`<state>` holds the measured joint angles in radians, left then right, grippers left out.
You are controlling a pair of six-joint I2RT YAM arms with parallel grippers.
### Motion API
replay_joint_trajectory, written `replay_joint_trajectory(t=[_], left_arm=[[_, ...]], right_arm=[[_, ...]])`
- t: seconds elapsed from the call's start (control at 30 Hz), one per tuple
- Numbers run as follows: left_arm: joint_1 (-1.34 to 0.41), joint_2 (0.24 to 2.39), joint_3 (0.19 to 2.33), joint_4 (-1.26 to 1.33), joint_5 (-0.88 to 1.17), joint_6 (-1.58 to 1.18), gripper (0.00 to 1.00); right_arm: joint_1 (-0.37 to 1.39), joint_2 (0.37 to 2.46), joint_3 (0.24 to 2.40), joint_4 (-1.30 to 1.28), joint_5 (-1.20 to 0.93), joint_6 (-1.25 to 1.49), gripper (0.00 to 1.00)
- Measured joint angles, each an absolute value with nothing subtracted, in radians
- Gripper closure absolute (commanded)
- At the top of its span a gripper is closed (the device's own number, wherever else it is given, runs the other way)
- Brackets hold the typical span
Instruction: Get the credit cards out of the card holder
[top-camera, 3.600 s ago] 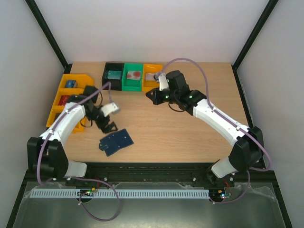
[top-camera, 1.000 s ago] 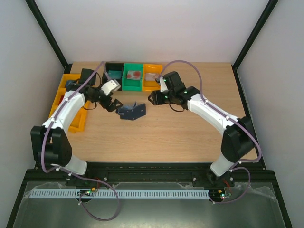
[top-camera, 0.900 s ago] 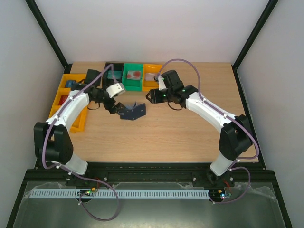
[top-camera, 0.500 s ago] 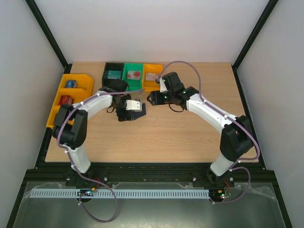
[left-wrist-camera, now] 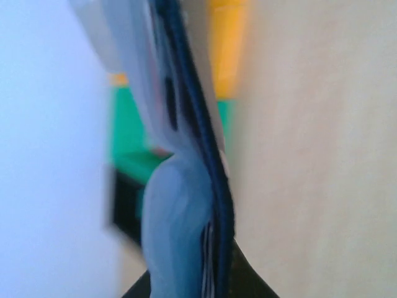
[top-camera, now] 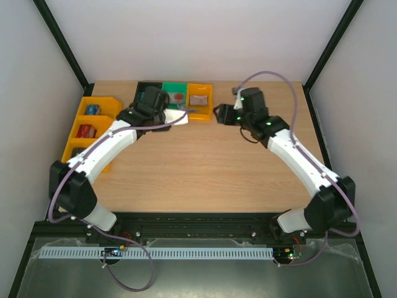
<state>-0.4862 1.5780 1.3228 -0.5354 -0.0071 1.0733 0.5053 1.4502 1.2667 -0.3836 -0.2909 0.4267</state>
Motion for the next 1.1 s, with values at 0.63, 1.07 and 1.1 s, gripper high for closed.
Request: replay_joint_trajectory(t=[0.63, 1.07, 1.1], left_arm=[[-0.701, 1.303, 0.955, 1.113, -0.41, 2.047, 0.98], [-0.833, 1.314, 0.892, 1.358, -0.403, 2.092, 0.98], [-0.839, 1.319, 0.892, 1.361, -0.405, 2.092, 0.98]], right_arm=[[0.458, 1.194, 1.366, 0.1, -0.735, 0.611, 0.02], [0.46, 1.315, 1.4, 0.103, -0.778, 0.681, 0.01], [0.461, 1.316, 1.4, 0.109, -0.791, 0.685, 0.0]])
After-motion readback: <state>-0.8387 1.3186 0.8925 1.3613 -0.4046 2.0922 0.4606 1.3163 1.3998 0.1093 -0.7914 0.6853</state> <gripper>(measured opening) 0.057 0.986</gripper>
